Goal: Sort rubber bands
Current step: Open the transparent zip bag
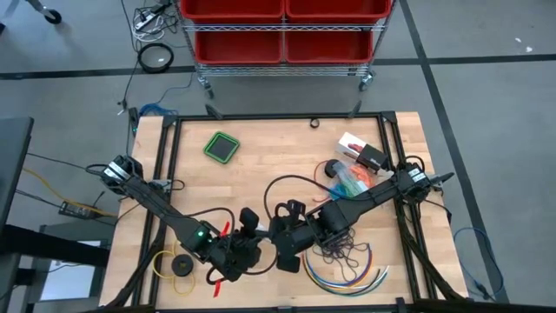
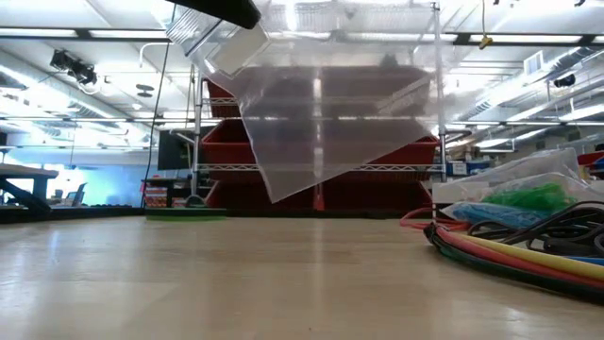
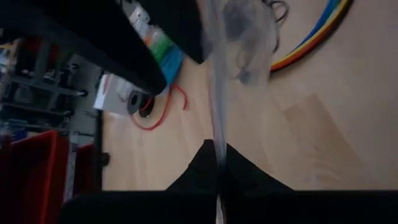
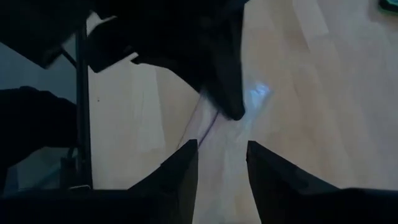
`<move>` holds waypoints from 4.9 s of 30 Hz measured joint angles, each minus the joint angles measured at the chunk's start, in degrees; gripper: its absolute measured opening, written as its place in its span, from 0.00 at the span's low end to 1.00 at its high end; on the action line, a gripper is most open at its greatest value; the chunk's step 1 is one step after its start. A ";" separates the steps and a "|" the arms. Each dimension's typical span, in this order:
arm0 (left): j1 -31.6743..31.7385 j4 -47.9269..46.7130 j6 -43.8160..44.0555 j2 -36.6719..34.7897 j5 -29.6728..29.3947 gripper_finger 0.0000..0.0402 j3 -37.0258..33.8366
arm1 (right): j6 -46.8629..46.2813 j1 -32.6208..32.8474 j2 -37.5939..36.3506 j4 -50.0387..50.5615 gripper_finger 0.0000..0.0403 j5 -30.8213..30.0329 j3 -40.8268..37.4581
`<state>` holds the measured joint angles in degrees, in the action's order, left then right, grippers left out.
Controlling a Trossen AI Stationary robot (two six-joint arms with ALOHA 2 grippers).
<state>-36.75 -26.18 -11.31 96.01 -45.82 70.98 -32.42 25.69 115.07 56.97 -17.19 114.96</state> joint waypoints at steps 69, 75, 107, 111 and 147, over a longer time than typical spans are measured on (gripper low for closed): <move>2.17 -0.47 1.71 0.00 4.61 0.01 -0.02 | -1.95 -0.04 0.09 9.82 0.02 -0.49 0.04; 2.14 -2.07 2.72 0.00 5.15 0.01 -0.02 | -0.57 -0.04 0.09 4.11 0.15 1.97 0.04; 2.54 1.29 0.92 3.75 1.48 0.01 0.96 | -3.65 -0.47 0.22 -0.60 0.34 3.71 -5.81; 2.55 1.40 0.85 3.76 1.51 0.01 1.01 | -4.00 -0.82 0.20 -0.74 0.34 3.61 -6.99; 2.51 0.99 1.46 3.76 -2.86 0.01 1.09 | -1.87 -1.53 0.20 -4.44 0.27 4.61 -7.10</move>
<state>-34.24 -25.19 -9.85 99.77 -48.68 72.07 -34.29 24.16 115.26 52.53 -12.58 107.85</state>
